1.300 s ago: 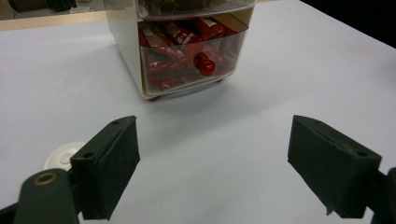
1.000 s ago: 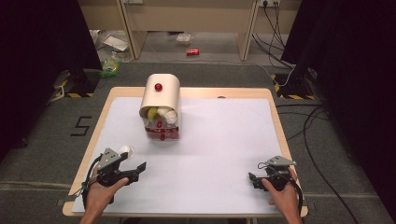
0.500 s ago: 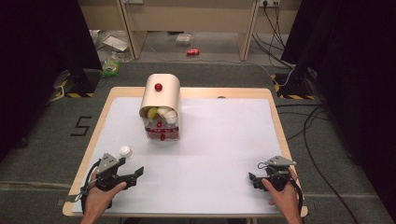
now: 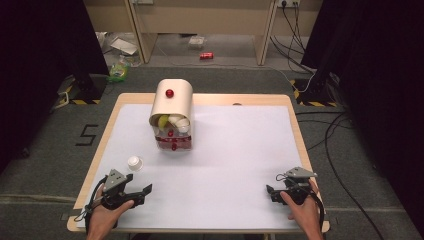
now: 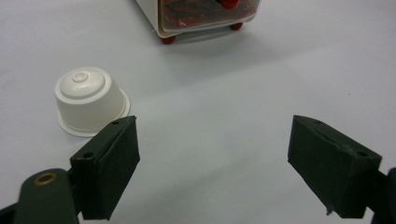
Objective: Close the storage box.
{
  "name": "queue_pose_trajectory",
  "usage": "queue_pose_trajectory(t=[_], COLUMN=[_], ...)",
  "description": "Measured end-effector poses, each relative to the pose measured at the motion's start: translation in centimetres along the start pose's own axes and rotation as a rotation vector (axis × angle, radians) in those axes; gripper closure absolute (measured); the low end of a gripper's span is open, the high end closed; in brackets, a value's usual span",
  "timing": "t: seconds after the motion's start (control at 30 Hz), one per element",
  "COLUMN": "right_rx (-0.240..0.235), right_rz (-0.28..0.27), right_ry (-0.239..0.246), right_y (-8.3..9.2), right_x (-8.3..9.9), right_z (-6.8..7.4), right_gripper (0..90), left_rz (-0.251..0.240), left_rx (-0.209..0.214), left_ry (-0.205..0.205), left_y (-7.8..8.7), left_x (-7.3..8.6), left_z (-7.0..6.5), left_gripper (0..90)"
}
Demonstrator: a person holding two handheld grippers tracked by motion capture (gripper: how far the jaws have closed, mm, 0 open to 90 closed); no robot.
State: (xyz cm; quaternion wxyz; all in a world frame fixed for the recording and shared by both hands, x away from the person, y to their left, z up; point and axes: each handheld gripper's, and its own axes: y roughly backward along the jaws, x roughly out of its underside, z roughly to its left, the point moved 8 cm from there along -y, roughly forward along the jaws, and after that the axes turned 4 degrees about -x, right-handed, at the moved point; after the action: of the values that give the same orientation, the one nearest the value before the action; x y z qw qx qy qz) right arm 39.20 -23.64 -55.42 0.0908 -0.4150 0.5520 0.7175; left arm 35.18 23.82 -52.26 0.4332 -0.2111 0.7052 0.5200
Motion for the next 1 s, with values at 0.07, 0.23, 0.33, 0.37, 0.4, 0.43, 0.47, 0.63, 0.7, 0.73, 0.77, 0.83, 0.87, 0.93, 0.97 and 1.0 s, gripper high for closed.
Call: queue_pose_trajectory(t=[0.07,0.23,0.33,0.37,0.4,0.43,0.47,0.63,0.7,0.73,0.77,0.83,0.87,0.93,0.97,1.0], right_rx=[0.0,0.0,0.001,0.0,0.0,0.0,0.0,0.0,0.0,0.0,0.0,0.0,0.0,0.0,0.0,0.0], right_rz=[0.0,0.0,0.0,0.0,0.0,0.0,-0.001,0.0,-0.001,-0.001,-0.001,0.0,0.0,0.0,0.0,0.0], right_ry=[0.0,0.001,0.001,0.001,0.0,0.0,0.005,0.005,0.004,0.004,0.004,0.004,0.001,0.001,0.001,0.001], right_y=[0.0,0.0,0.0,0.0,0.0,0.0,0.0,0.0,0.0,0.0,0.0,0.0,0.0,0.0,0.0,0.0], right_x=[0.0,0.0,0.0,0.0,0.0,0.0,0.0,0.0,0.0,0.0,0.0,0.0,0.0,0.0,0.0,0.0], right_z=[0.0,0.0,0.0,0.0,0.0,0.0,0.0,0.0,0.0,0.0,0.0,0.0,0.0,0.0,0.0,0.0], right_gripper=[1.6,1.6,1.6,1.5,1.6,1.6,1.6,1.6,1.6,1.6,1.6,1.6,1.6,1.6,1.6,1.6], left_rz=[0.004,0.016,0.026,0.032,0.033,0.034,0.036,0.044,0.048,0.051,0.049,0.052,0.053,0.057,0.059,0.059], left_rx=[-0.002,-0.004,-0.004,-0.003,-0.003,-0.002,0.0,0.003,0.004,0.005,0.005,0.006,0.003,0.001,-0.002,-0.006], left_ry=[-0.002,-0.008,-0.009,-0.01,-0.01,-0.009,-0.012,-0.013,-0.011,-0.012,-0.008,-0.007,-0.006,-0.005,-0.007,-0.008], left_y=[0.0,0.0,-0.1,-0.1,-0.1,0.0,0.0,0.4,0.5,0.5,0.6,0.7,0.7,0.8,0.8,0.8], left_x=[0.2,0.9,1.4,1.6,1.7,1.8,1.9,2.4,2.7,2.8,2.8,3.1,3.2,3.4,3.5,3.6], left_z=[0.0,0.0,0.0,0.0,0.0,0.0,-0.1,-0.2,-0.2,-0.2,-0.2,-0.2,-0.1,0.0,0.0,0.1], left_gripper=[16.2,16.1,16.2,16.2,16.2,16.2,16.2,16.2,16.2,16.2,16.2,16.2,16.2,16.2,16.2,16.2])
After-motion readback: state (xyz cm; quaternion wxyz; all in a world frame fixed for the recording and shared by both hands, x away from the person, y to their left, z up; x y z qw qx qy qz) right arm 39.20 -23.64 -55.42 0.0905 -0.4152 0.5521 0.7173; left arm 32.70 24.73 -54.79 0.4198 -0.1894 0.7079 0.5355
